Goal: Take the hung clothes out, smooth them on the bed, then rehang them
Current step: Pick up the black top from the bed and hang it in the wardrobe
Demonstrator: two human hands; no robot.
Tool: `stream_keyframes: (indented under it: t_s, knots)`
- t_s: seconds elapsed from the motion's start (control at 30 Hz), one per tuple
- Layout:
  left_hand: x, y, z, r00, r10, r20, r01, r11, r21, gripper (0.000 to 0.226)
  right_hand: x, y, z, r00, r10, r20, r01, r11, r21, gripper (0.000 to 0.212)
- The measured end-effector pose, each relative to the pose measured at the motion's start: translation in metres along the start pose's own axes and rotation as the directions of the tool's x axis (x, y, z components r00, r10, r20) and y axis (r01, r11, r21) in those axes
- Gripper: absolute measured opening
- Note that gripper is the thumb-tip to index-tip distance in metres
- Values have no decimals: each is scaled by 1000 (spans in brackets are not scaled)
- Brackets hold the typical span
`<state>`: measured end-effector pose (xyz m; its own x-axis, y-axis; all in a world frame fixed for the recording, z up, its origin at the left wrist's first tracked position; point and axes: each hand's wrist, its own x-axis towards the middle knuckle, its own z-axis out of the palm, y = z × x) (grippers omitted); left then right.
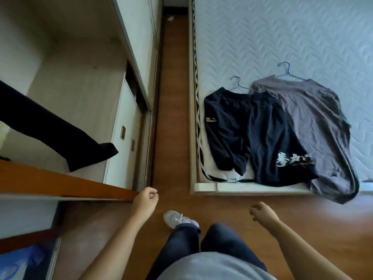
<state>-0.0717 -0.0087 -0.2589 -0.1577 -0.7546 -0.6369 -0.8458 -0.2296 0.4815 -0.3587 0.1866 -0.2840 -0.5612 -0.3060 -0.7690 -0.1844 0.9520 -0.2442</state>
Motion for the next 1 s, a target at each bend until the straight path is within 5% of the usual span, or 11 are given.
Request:
stream_keyframes:
  t_s: [0.3, 0.4, 0.6, 0.8, 1.0]
  knots:
    - [-83, -1, 52, 995, 21, -100, -30, 995, -94, 19, -57, 70, -35, 973, -228, -28, 230, 967, 113, 26]
    - [-113, 15, 90, 998, 33, -54, -41, 988, -151, 16, -73, 124, -52, 977, -201, -77, 213, 958, 195, 27]
    - [-119, 48, 128, 989, 145, 20, -146, 988, 40, 8, -69, 192, -98, 983, -93, -156, 140, 936, 322, 17]
    - [-66, 139, 163, 974, 226, 29, -227, 971, 81, 16, -8, 171, -168, 965, -110, -240, 181, 936, 300, 8]
    - [20, 256, 188, 967, 255, -7, -254, 966, 36, 25, 86, 84, -245, 966, -147, -212, 193, 956, 220, 24]
